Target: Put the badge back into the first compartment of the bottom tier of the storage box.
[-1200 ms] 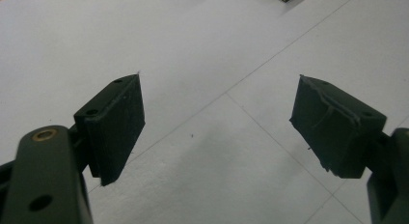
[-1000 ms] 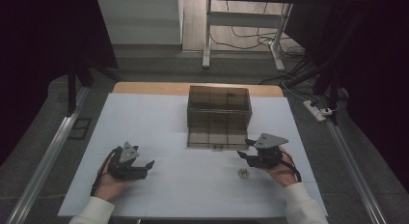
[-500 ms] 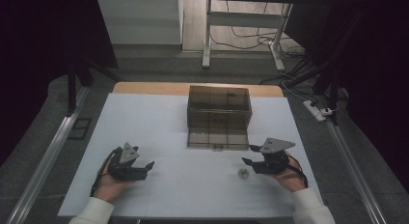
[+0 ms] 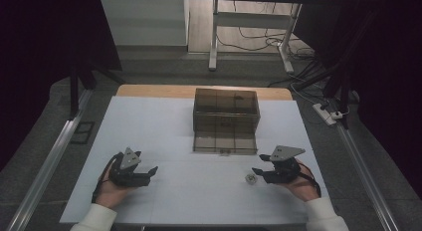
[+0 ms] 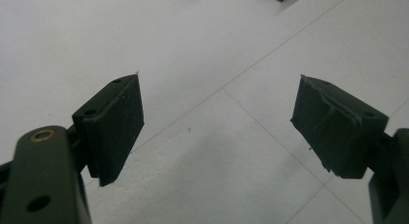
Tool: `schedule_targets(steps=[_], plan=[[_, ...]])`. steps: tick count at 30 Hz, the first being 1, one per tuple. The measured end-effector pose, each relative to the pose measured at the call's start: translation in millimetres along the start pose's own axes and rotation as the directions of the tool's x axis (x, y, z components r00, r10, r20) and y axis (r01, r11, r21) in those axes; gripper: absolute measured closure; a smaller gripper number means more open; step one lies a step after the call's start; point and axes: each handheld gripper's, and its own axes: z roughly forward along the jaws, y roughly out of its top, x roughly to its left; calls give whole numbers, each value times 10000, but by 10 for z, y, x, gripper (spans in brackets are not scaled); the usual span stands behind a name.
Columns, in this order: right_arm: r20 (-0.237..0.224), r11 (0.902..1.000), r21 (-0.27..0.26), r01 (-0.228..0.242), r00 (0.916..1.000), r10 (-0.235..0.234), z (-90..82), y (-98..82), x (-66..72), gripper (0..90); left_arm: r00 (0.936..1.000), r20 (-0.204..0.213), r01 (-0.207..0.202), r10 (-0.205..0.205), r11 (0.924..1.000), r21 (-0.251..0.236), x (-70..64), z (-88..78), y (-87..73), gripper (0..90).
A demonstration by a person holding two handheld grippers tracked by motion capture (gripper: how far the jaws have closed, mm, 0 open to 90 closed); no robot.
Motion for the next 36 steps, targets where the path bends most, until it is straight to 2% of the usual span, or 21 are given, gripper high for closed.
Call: schedule_targets(steps=[8,19,22,27,32,36], plan=[[-446,9989,464,43,9990,-22,83,-50,30,417,10000,11,-47,47,10000,-13,-17,-14,-6,181],[-1162,9907,1250,534,9925,-389,202,-17,138,329,10000,14,-1,1,10000,-19,-6,-19,-14,181],[-1166,9859,1492,761,9914,-589,236,-16,163,309,10000,13,3,-3,10000,-19,-3,-19,-15,181],[-1020,9812,1771,766,9930,-591,289,-36,177,296,10000,11,-16,16,10000,-57,-17,-31,-13,181],[-1113,9740,2081,899,9915,-677,352,-49,210,335,10000,14,19,-18,10000,-81,-21,-43,-15,181],[-1113,9734,2122,860,9918,-634,353,-38,193,386,10000,53,71,-70,9999,-141,-12,-45,-16,181]])
